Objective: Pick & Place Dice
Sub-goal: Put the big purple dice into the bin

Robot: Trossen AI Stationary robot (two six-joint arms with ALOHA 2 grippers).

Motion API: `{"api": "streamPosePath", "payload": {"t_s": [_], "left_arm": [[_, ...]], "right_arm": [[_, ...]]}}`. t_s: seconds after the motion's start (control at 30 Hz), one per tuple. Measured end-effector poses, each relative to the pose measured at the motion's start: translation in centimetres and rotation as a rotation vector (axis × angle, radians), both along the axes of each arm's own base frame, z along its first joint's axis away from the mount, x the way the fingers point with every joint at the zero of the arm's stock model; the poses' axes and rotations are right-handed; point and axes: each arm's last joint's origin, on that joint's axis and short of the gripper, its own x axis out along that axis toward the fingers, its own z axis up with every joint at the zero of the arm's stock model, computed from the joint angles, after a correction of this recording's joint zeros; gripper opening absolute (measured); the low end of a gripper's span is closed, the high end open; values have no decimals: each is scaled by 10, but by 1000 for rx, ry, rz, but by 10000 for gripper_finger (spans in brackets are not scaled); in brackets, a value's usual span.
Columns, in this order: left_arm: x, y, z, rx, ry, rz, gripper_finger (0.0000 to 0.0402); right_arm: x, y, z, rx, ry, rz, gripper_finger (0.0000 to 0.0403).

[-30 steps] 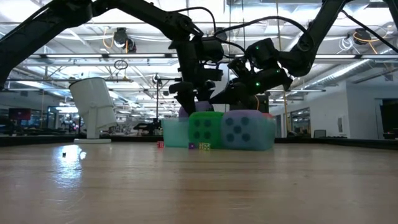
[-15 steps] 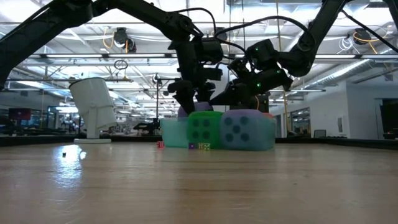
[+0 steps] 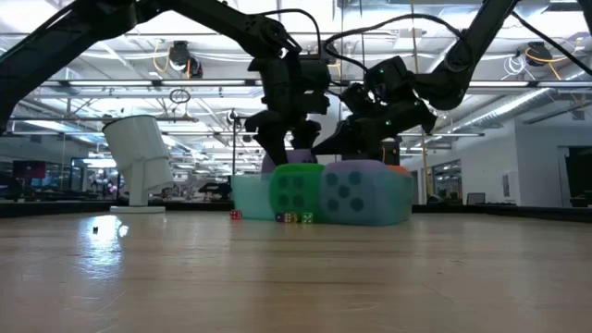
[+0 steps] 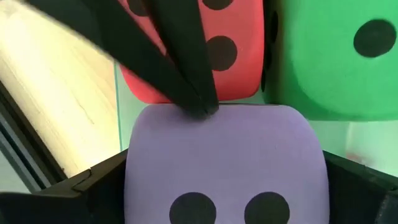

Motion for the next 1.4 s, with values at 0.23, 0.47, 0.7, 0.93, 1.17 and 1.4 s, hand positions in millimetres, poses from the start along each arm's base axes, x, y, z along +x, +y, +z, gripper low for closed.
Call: {"api": "streamPosePath", "payload": {"t_s": [0.23,0.47,0.7,0.93,1.17,1.4], "left_arm": [[1,-3,7,-39,-40,-30,397],[1,-7,18,-101,-118,-62,397],[-1,-8,19,-150,-122,-38,397],[1,-6,23,-184,-165,-7,397],[-4,-3,29,-313,-216,-9,397],[-2,-6,30,-338,-224,22,397]], "right_arm": [[-9,9,20,-66,13,65,0],[-14,12,27,-106,35,73,0],[-15,17,28,-139,23,64,0],[-22,27,38,-248,6,-86,0],[-30,39,37,-313,-86,-127,0],[-34,46,31,-290,-118,-119,0]]}}
